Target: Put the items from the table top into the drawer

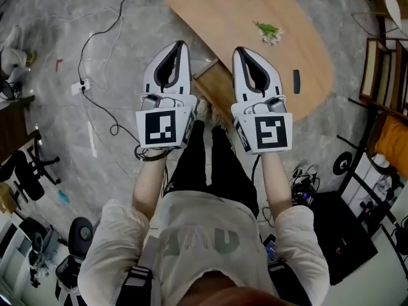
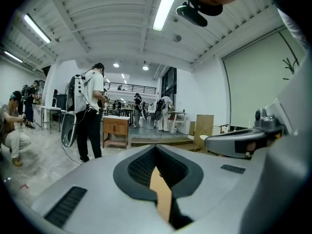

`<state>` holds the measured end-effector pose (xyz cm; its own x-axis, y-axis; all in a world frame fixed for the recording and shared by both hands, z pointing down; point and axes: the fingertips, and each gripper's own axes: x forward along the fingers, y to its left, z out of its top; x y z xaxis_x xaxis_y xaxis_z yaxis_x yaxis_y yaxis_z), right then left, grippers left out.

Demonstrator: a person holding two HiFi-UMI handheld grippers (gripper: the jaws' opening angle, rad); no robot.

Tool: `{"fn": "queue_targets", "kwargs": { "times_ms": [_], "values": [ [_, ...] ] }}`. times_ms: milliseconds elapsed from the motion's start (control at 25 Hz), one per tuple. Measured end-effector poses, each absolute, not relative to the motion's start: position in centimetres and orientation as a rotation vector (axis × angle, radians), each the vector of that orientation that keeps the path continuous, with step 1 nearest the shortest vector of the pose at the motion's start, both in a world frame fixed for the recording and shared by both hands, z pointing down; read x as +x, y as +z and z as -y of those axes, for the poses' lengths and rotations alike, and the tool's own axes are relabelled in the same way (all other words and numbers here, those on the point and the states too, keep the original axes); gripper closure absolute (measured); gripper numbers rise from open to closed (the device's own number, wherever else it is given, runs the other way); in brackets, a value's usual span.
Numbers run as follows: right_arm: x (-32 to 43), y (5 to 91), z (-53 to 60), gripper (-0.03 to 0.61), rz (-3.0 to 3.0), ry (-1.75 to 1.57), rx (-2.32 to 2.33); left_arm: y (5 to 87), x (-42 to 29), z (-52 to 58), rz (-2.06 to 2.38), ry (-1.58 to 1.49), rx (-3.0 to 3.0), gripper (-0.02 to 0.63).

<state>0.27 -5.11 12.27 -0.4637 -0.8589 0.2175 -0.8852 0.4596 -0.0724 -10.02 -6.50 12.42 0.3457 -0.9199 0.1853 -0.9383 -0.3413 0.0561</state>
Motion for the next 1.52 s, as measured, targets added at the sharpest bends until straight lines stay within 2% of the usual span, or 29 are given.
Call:
{"fn": "queue_targets", "kwargs": {
  "times_ms": [280, 480, 760, 1240, 1280, 1320, 1360, 1520],
  "values": [
    [2.8, 26.0, 4.7, 0.577, 2.462, 0.414, 1.589, 25.8, -8.7, 5.5, 1.653, 0.294, 2.368, 0.606],
    [3.6, 31.9, 3.3, 0.578, 2.4, 0.51, 1.6, 30.5, -7.6, 4.7, 1.593, 0.343, 2.352, 0.606],
    [5.2, 34.0, 2.1, 0.577, 2.351, 0.545, 1.616, 31.4, -4.5, 4.2, 1.524, 0.35, 2.395, 0.606],
    [7.9, 35.1, 6.2, 0.578, 2.295, 0.423, 1.587, 32.6, -3.3, 5.3, 1.497, 0.363, 2.384, 0.606],
    [8.3, 35.8, 7.2, 0.548, 2.279, 0.37, 1.54, 32.9, -3.1, 5.4, 1.492, 0.37, 2.387, 0.606],
    [8.7, 36.6, 8.3, 0.446, 2.258, 0.313, 1.483, 33.1, -2.8, 5.4, 1.489, 0.375, 2.391, 0.606],
    [9.2, 37.5, 9.5, 0.4, 2.226, 0.258, 1.423, 33.3, -2.6, 5.5, 1.486, 0.378, 2.394, 0.606],
    [11.6, 41.8, 14.4, 0.347, 2.026, 0.062, 1.14, 33.9, -2.1, 6.1, 1.475, 0.394, 2.388, 0.606]
  ]
}}
